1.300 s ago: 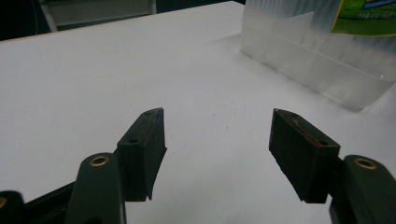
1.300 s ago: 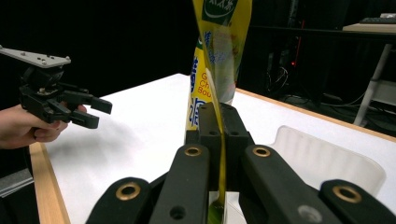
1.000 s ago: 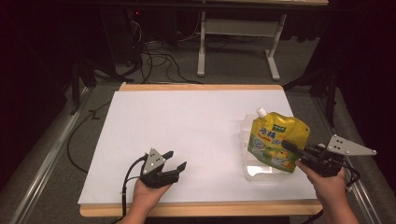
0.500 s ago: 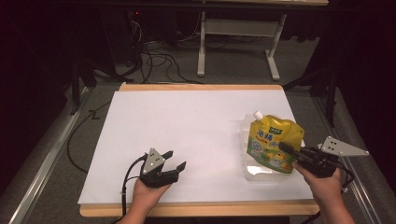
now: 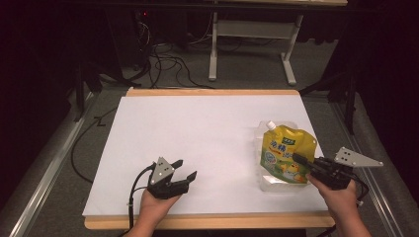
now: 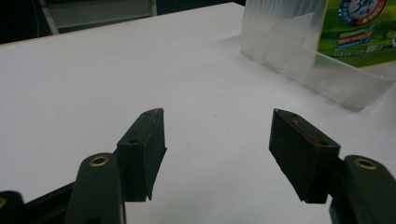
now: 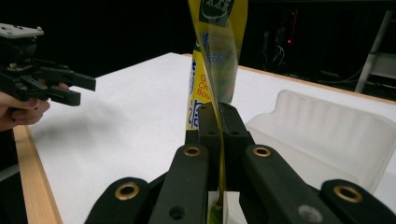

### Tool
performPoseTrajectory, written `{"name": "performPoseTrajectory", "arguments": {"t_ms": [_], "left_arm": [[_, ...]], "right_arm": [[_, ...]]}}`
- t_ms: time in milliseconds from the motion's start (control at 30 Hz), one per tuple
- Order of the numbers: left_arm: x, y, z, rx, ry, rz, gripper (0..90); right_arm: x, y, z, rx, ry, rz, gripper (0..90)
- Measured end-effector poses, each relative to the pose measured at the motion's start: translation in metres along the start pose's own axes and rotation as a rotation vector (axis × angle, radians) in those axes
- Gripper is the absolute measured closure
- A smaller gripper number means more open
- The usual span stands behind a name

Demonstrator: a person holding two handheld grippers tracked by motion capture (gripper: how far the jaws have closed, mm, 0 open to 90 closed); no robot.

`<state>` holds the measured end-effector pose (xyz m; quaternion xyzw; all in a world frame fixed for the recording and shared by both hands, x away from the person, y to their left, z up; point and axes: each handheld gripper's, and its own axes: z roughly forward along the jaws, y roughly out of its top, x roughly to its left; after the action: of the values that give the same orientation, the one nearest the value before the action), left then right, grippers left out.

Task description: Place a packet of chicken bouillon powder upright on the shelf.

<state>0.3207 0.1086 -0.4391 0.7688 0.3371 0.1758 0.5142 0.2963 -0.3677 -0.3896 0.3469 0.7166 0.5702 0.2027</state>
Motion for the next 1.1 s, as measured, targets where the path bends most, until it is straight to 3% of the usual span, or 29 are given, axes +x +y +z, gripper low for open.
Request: {"name": "performPoseTrajectory", "arguments": {"t_ms": [733, 867, 1100], "left_arm": [[-0.002, 0.000, 0.002, 0.012, -0.016, 0.011, 36.4], [-0.004, 0.000, 0.002, 0.012, -0.021, 0.014, 36.4], [-0.007, 0.000, 0.003, 0.016, -0.028, 0.020, 36.3]], "right_arm": [[0.003, -0.027, -0.009, 0.034, -0.054, 0.041, 86.3], [0.004, -0.027, -0.009, 0.036, -0.075, 0.044, 81.4], [0.008, -0.024, -0.010, 0.028, -0.100, 0.048, 59.4]]}}
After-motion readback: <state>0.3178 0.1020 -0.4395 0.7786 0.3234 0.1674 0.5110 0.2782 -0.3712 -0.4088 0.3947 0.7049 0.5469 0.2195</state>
